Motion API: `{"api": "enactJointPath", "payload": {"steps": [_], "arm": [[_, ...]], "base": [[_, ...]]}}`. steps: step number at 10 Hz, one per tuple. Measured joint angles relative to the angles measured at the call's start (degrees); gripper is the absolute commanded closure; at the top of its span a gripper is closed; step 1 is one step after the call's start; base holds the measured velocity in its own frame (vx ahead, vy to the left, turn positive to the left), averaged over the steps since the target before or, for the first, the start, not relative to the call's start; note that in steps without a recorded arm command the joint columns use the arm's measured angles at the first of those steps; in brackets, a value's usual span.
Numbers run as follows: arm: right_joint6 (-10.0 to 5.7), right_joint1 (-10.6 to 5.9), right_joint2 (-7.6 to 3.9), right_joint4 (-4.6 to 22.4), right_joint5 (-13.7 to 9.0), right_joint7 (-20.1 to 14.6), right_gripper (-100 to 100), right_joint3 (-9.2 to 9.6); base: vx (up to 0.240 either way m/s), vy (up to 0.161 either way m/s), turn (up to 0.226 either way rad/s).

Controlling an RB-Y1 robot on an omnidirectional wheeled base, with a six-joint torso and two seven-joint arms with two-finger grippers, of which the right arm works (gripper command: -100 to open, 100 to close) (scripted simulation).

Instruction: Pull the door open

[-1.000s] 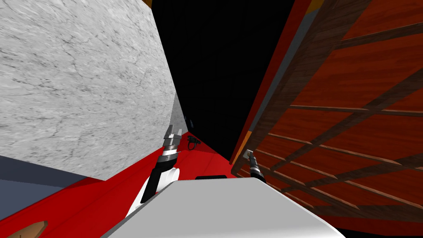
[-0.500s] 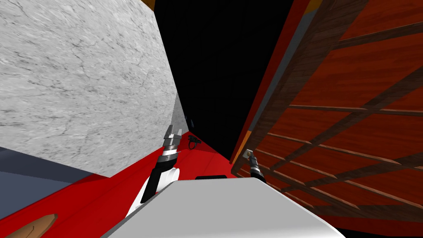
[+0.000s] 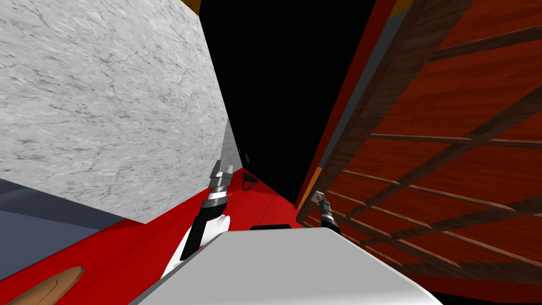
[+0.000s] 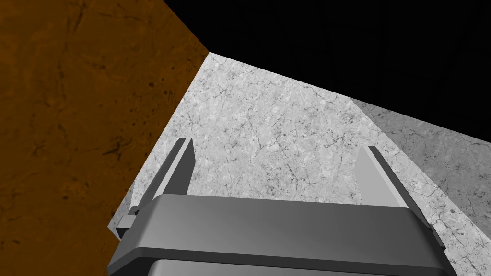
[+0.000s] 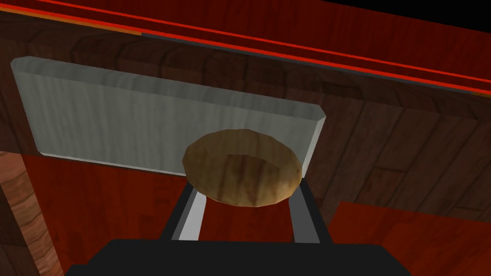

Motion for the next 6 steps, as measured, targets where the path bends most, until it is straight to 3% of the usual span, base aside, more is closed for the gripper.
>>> {"api": "enactJointPath", "payload": {"steps": [6], "arm": [[0.16, -0.23, 0.10, 0.4, -0.1, -7.7, 100, -0.09]], "base": [[-0.024, -0.002, 0.020]]}}
